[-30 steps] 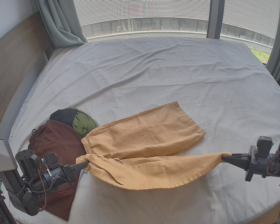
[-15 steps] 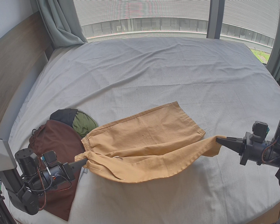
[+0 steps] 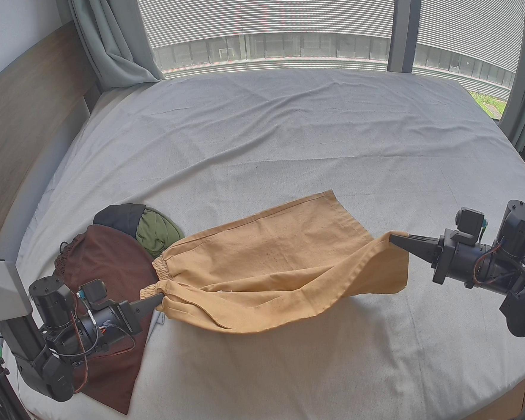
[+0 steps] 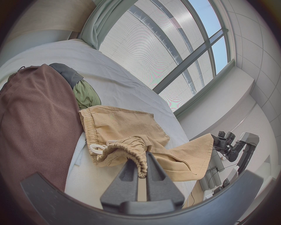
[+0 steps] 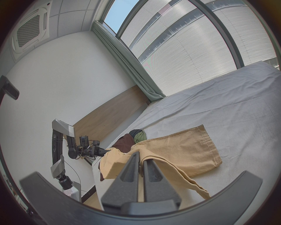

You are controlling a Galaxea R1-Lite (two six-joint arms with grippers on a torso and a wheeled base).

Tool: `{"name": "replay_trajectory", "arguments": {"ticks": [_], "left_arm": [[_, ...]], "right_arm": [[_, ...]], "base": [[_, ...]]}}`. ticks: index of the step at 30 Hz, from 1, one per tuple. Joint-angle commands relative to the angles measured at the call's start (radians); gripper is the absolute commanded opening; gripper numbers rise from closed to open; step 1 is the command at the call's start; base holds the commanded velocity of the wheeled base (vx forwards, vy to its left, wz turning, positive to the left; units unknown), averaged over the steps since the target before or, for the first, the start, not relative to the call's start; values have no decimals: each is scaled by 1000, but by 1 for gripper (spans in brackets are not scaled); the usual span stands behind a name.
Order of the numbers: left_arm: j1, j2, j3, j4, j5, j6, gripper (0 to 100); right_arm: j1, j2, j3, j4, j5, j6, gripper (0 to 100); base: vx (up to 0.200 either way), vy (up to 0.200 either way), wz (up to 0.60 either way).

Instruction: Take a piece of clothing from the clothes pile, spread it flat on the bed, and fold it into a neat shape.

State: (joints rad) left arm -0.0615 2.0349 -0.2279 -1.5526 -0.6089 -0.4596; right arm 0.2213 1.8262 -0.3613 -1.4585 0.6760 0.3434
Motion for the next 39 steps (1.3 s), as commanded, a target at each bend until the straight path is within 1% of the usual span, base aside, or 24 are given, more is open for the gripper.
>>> {"name": "replay_trajectory", "arguments": {"ticks": [1, 10, 17, 27, 32, 33, 39], "left_arm": [[0, -2, -13, -3, 12, -16, 0], [0, -22, -22, -3, 20, -37, 0], [19, -27, -36, -3, 34, -48, 0], [11, -28, -48, -1, 37, -93, 0], [-1, -24, -61, -1, 74, -96, 0], [-6, -21, -68, -1, 94, -103, 0], [-14, -22, -97, -1, 106, -146, 0]], "right_arm": [[0, 22, -34, 0, 1, 14, 0], [-2, 41, -110, 18, 1, 45, 0], [-7, 44, -203, 109, 1, 49, 0], [-8, 51, -308, 198, 1, 58, 0], [-25, 84, -357, 218, 1, 57, 0], [-28, 104, -386, 228, 1, 58, 0], [-43, 153, -459, 267, 1, 58, 0]], "base": [[0, 0, 0], [0, 0, 0], [0, 0, 0], [0, 0, 0], [0, 0, 0], [0, 0, 0], [0, 0, 0]]}}
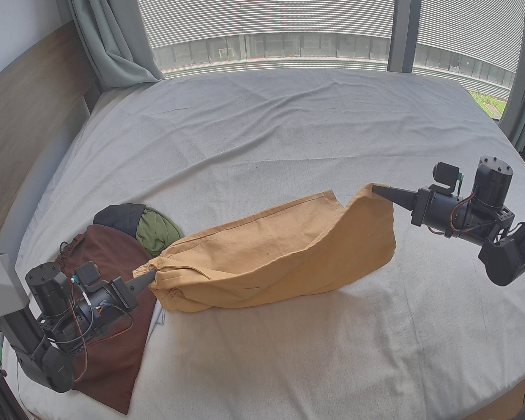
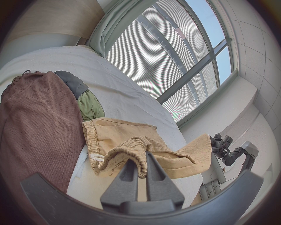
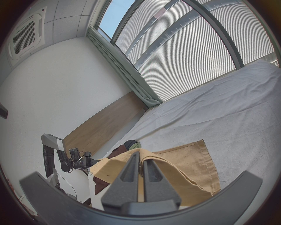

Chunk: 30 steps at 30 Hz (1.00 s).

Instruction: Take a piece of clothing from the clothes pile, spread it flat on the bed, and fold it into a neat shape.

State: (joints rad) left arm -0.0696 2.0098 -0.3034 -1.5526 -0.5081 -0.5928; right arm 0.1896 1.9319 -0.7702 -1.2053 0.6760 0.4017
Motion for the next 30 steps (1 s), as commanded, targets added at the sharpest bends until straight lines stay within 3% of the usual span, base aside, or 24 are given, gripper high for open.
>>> {"name": "replay_trajectory", "arguments": {"ticks": [1, 17, 30], "left_arm": [[-6, 4, -25, -1, 5, -13, 0], [-3, 61, -74, -1, 19, -38, 0], [-1, 130, -122, -1, 59, -55, 0]], "right_arm": [[-12, 53, -60, 21, 1, 0, 0], [-25, 188, -274, 105, 1, 2, 0], [-38, 320, -462, 112, 1, 86, 0]], "base": [[0, 0, 0], [0, 0, 0], [0, 0, 0]]}}
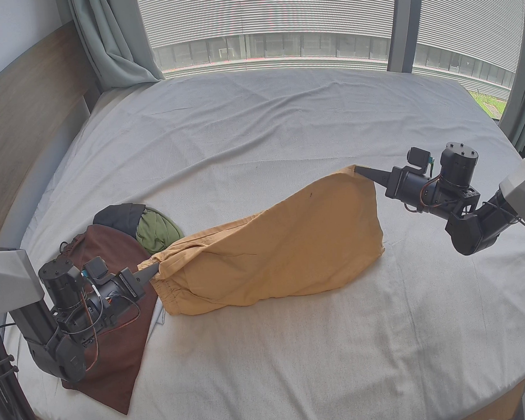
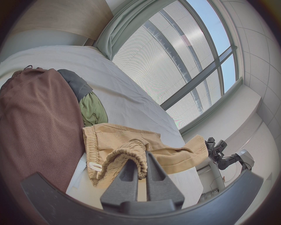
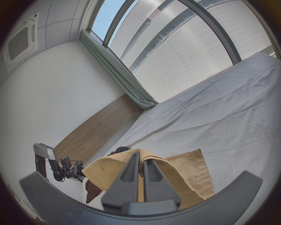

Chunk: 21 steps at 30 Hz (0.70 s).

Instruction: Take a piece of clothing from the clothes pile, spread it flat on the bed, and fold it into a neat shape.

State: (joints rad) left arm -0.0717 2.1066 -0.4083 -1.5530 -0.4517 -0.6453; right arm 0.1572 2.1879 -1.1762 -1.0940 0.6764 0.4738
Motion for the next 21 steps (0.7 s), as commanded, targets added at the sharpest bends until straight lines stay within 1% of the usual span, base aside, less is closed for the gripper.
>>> {"name": "replay_trajectory", "arguments": {"ticks": [1, 5, 10, 13, 18, 21], "left_arm": [[1, 41, -23, -1, 2, -2, 0], [4, 64, -44, -1, 4, -4, 0], [4, 90, -70, -1, 36, -7, 0], [7, 96, -83, -1, 36, -8, 0], [9, 104, -103, -1, 36, -45, 0], [9, 116, -110, -1, 36, -50, 0]], "right_arm": [[-5, 78, -77, 3, 0, 20, 0], [-5, 96, -120, 42, 0, 20, 0], [-5, 127, -158, 48, 0, 20, 0], [-7, 144, -178, 52, 0, 20, 0], [-10, 164, -212, 85, -1, 20, 0], [-10, 173, -227, 86, -1, 19, 0]], "base": [[0, 0, 0], [0, 0, 0], [0, 0, 0], [0, 0, 0], [0, 0, 0], [0, 0, 0]]}}
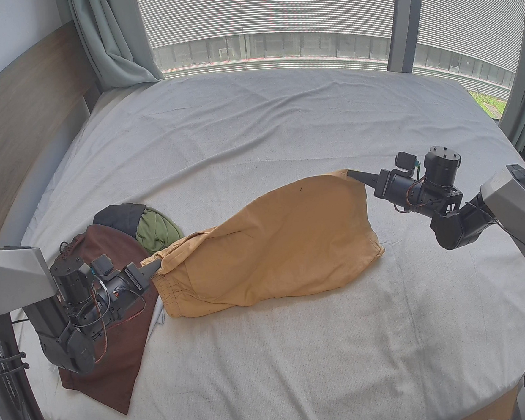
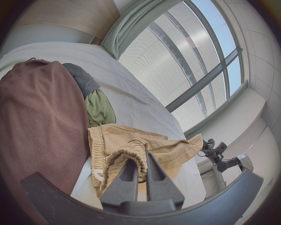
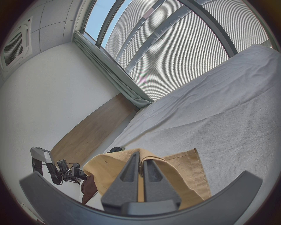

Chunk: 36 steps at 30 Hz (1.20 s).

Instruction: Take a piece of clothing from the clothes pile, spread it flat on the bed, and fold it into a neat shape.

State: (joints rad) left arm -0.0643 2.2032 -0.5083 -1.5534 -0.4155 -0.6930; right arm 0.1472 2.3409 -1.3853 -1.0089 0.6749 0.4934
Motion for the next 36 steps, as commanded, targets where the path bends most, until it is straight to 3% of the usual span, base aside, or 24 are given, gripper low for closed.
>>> {"name": "replay_trajectory", "arguments": {"ticks": [1, 16, 17, 21, 22, 36], "left_arm": [[1, 24, -12, -1, 0, -2, 0], [7, 64, -49, -2, 3, 1, 0], [7, 64, -49, -2, 3, 1, 100], [15, 64, -56, -2, 3, 0, 100], [20, 64, -59, -2, 3, 0, 100], [21, 52, -58, -2, 3, 0, 100]], "right_arm": [[0, 23, -23, 3, 0, 1, 0], [3, 80, -92, 10, 0, 1, 0], [3, 80, -92, 10, 0, 1, 0], [6, 83, -100, 10, 0, 1, 0], [8, 84, -101, 10, 0, 1, 100], [15, 54, -64, 4, 0, -6, 100]], "base": [[0, 0, 0], [0, 0, 0], [0, 0, 0], [0, 0, 0], [0, 0, 0], [0, 0, 0]]}}
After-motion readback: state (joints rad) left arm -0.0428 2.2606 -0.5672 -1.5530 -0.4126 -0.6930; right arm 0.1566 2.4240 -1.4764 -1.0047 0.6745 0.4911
